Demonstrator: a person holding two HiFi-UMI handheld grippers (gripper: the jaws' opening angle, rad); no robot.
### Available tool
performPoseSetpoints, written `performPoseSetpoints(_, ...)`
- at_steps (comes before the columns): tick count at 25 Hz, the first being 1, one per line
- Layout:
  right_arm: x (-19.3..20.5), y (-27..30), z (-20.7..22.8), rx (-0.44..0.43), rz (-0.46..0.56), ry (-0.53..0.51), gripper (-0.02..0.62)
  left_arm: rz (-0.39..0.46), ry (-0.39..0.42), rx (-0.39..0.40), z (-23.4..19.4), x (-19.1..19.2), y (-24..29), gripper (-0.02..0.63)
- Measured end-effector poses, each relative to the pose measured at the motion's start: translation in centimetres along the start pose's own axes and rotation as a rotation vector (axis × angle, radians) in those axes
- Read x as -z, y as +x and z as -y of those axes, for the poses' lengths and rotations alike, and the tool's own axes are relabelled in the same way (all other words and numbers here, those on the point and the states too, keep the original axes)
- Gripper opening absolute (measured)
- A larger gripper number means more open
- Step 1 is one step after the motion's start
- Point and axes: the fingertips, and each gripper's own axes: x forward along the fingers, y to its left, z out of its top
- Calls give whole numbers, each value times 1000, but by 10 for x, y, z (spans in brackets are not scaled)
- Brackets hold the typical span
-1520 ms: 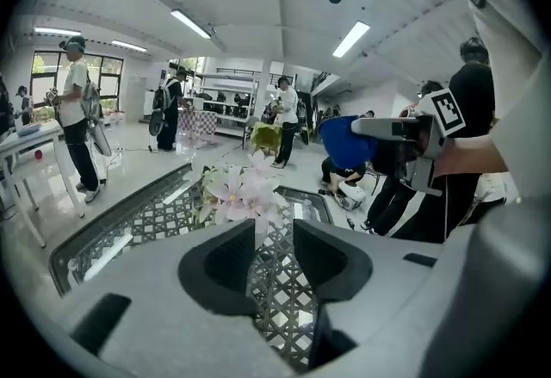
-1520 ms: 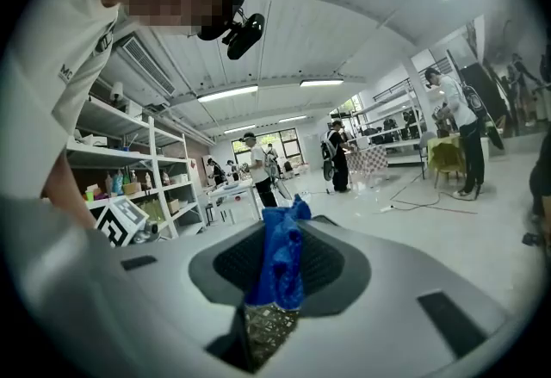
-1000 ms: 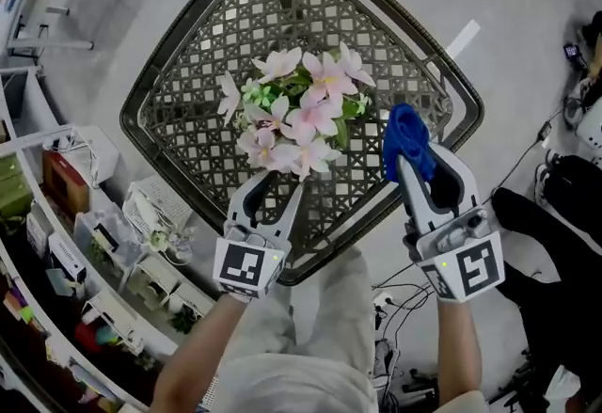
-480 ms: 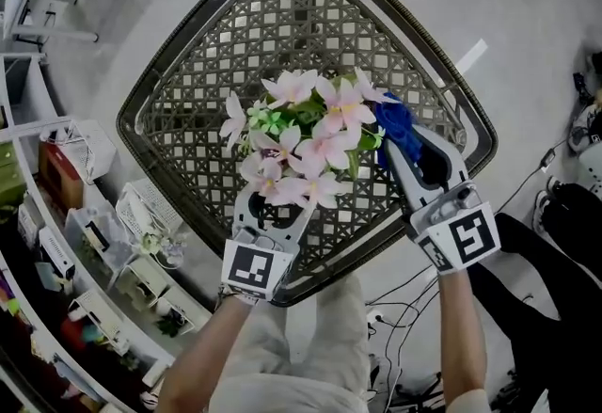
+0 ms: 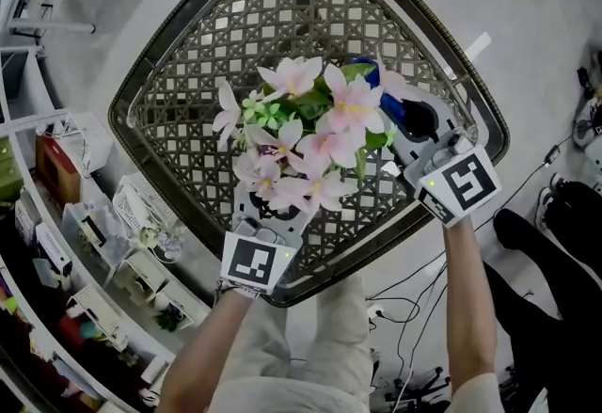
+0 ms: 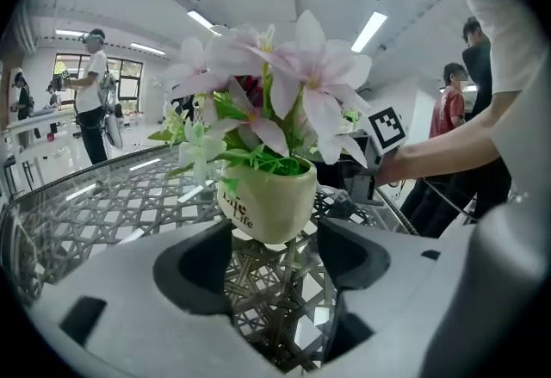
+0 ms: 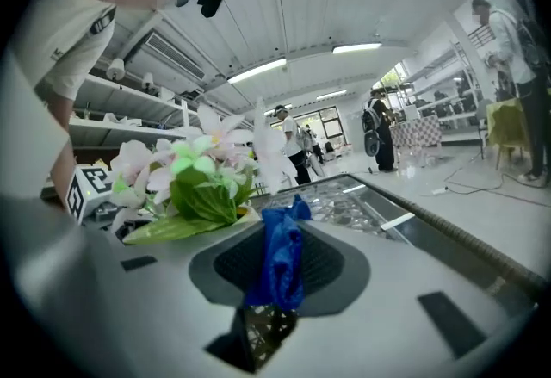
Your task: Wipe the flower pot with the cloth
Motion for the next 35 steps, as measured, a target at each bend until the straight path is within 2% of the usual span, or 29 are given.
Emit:
performPoseSetpoints(3, 0, 11, -2, -42, -4, -8, 109, 1, 60, 29, 5, -2, 5, 309)
performPoseSetpoints(5, -1, 14, -5, -59, -8, -10, 108, 7, 101, 50, 9, -4, 7, 260)
performPoseSetpoints(7, -1, 14, -6, -67, -9, -7, 108, 19, 102, 51, 9, -6, 9, 215)
performPoseSetpoints(15, -1, 11, -10, -102, -12, -1, 107, 12, 95, 49, 3, -7, 10, 166)
performPoseSetpoints(26, 14, -16, -28, -79, -36, 23, 109, 21, 118, 60, 4, -6, 10, 169)
performPoseSetpoints(35, 24, -39, -49, -19, -33, 43, 109, 9, 157, 150, 14, -6, 9, 247)
